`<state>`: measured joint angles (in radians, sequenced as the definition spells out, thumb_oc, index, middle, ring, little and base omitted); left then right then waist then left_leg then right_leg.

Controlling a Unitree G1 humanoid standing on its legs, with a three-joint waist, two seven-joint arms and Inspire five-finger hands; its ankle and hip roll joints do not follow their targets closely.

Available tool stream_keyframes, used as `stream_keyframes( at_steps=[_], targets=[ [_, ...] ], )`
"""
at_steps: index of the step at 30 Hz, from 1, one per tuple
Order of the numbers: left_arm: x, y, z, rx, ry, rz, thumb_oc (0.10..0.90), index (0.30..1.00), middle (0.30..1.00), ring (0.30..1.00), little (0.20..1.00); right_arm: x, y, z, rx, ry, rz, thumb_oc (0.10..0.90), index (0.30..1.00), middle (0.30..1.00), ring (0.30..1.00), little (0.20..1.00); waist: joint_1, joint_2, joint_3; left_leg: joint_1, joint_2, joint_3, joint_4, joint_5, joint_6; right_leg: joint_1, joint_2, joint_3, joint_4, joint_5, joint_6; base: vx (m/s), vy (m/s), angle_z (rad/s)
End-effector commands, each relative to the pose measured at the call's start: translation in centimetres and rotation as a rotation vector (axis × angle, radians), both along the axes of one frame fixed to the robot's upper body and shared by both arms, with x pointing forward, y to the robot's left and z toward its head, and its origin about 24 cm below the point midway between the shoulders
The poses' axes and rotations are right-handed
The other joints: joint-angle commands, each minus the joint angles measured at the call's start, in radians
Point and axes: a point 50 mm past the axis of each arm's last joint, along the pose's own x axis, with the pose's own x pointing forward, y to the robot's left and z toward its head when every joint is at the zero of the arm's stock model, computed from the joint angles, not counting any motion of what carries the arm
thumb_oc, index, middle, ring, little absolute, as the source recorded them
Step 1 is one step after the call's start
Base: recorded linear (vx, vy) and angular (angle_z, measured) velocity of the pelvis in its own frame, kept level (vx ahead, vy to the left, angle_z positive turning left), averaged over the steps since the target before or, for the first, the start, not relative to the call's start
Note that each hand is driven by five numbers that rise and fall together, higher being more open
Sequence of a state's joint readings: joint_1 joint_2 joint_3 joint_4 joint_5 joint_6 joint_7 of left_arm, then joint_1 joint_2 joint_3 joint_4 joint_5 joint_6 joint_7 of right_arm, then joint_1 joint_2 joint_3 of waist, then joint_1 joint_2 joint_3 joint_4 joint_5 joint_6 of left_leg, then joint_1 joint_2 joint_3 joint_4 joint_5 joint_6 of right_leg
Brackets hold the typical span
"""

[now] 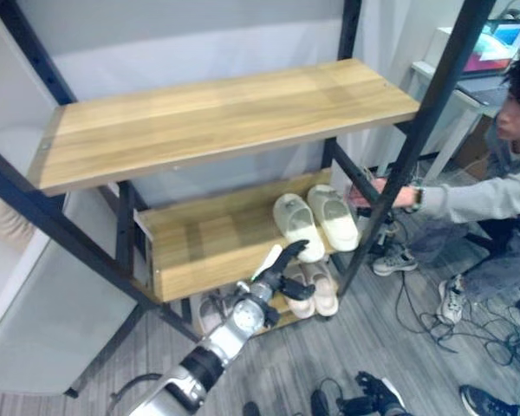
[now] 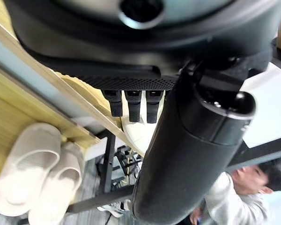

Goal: Arrange the slippers neatly on the shoe rack.

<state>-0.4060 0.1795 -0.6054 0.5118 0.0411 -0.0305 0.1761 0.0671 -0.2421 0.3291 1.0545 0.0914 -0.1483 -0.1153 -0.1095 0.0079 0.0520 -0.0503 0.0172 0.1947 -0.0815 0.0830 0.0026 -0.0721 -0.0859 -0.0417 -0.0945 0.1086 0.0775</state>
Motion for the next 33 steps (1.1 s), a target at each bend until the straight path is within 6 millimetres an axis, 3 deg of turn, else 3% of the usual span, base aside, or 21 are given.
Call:
stream_keyframes(
  at_steps=[1, 6, 9, 21, 29, 33],
  targets=[
    [3.6, -3.9, 7.6, -0.142, -0.260, -0.093, 0.800, 0.900, 0.900, 0.900, 0.900, -0.3, -0.2, 0.1, -0.003, -0.018, 0.012, 0.800, 0.900, 0.900, 0.900, 0.900, -0.005, 0.041, 0.024, 0.011, 0.002, -0.068, -0.006, -0.085, -0.027, 0.011, -0.004, -0.073, 0.031, -0.082, 0.054, 0.01, -0.007, -0.05],
    [3.6, -3.9, 8.7, -0.187, -0.295, -0.099, 0.800, 0.900, 0.900, 0.900, 0.900, -0.5, -0.1, 0.0, -0.002, -0.010, 0.008, 0.800, 0.900, 0.900, 0.900, 0.900, -0.006, 0.042, 0.021, 0.013, 0.001, -0.069, -0.006, -0.086, -0.026, 0.014, -0.004, -0.073, 0.032, -0.084, 0.053, 0.00, 0.000, 0.00],
    [3.1, -3.7, 10.6, -0.237, -0.360, -0.163, 0.800, 0.900, 0.900, 0.900, 0.900, -0.9, -0.2, -0.1, 0.000, -0.001, -0.006, 0.800, 0.900, 0.900, 0.900, 0.900, 0.001, 0.044, 0.012, 0.020, 0.000, -0.073, -0.006, -0.089, -0.027, 0.022, -0.004, -0.078, 0.034, -0.088, 0.053, 0.00, 0.000, 0.00],
    [1.1, -2.8, 15.0, -0.261, -0.542, -0.315, 0.800, 0.900, 0.900, 0.900, 0.900, -0.3, 0.8, -0.1, 0.038, -0.008, 0.018, 0.800, 0.900, 0.900, 0.900, 0.900, 0.030, 0.042, -0.009, 0.036, -0.005, -0.091, -0.006, -0.092, -0.026, 0.048, -0.008, -0.105, 0.045, -0.102, 0.054, 0.00, 0.001, 0.03],
    [0.4, -3.3, 15.0, -0.333, -0.496, -0.364, 0.800, 0.900, 0.900, 0.900, 0.900, -0.4, 1.0, -0.3, 0.038, 0.013, 0.036, 0.800, 0.900, 0.900, 0.900, 0.900, 0.041, 0.039, -0.017, 0.040, -0.006, -0.102, -0.006, -0.091, -0.025, 0.056, -0.010, -0.119, 0.048, -0.104, 0.053, -0.01, 0.004, 0.07],
    [-0.2, -4.0, 16.1, -0.320, -0.554, -0.407, 0.800, 0.900, 0.900, 0.900, 0.900, -0.1, 1.1, -0.2, 0.031, 0.014, 0.077, 0.800, 0.900, 0.900, 0.900, 0.900, 0.049, 0.032, -0.019, 0.040, -0.006, -0.110, -0.006, -0.091, -0.024, 0.059, -0.010, -0.124, 0.051, -0.105, 0.055, -0.01, 0.006, 0.02]
  ],
)
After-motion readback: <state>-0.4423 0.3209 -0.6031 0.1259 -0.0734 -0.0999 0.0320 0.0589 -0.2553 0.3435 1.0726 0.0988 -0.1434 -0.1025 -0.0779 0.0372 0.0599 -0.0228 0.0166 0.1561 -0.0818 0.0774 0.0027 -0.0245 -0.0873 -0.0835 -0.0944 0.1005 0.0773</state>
